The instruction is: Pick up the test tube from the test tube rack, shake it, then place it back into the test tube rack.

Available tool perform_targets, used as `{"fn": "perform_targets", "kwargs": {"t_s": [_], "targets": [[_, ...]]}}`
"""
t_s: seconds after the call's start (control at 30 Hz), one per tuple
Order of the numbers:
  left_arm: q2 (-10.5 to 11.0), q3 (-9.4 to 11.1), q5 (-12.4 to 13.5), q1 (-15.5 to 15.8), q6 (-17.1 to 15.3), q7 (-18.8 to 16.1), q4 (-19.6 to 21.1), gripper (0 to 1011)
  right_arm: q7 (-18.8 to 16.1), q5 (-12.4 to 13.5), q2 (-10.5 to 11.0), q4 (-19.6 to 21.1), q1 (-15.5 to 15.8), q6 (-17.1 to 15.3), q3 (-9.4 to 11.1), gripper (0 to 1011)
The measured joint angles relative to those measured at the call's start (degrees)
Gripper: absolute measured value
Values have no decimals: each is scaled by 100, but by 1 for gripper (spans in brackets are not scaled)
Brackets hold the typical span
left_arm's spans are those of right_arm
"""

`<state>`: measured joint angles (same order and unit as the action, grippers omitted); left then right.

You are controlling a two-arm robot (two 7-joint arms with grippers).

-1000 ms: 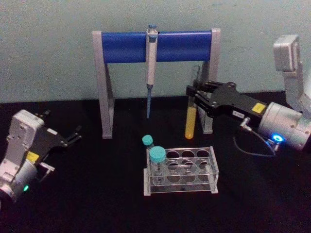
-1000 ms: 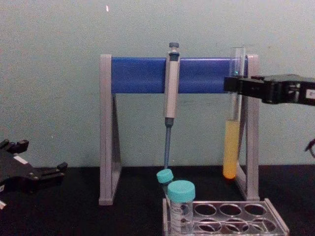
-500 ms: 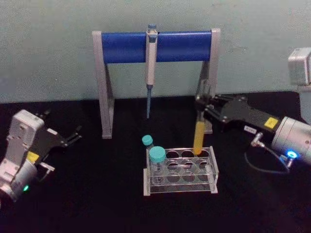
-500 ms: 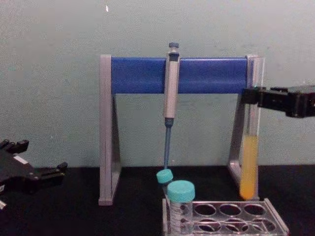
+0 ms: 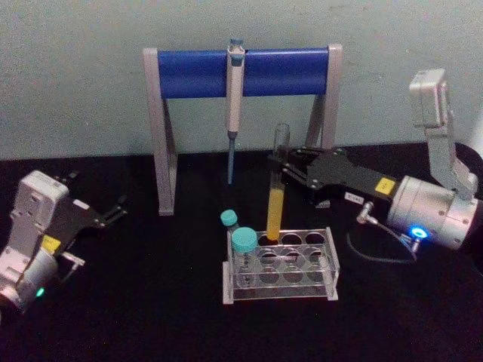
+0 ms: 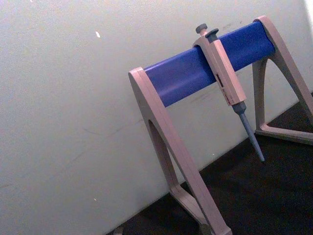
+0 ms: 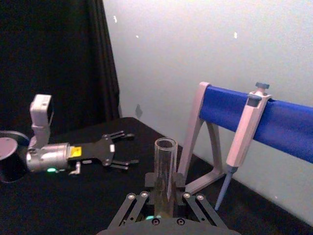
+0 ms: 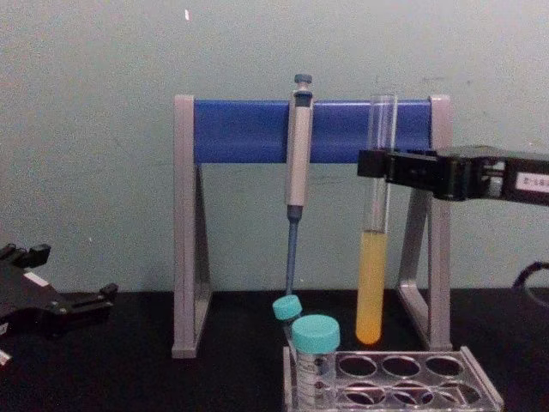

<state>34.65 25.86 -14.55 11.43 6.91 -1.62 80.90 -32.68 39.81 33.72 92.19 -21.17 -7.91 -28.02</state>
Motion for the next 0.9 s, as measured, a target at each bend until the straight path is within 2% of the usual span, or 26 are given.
{"fn": "perform_targets", "kwargs": {"t_s": [0.13,0.27,0.67,0.9], "targets": [[0,0,0,0,0,0,0,1001,9,-79,-124,-253,-217,40,-62,232],[0,0,0,0,0,0,0,1001,76,-129,-168,-388,-307,72,-52,232],[0,0,0,0,0,0,0,1001,237,-168,-104,-406,-230,111,131,232],[0,0,0,0,0,0,0,1001,239,-184,-104,-394,-207,126,167,232]]}}
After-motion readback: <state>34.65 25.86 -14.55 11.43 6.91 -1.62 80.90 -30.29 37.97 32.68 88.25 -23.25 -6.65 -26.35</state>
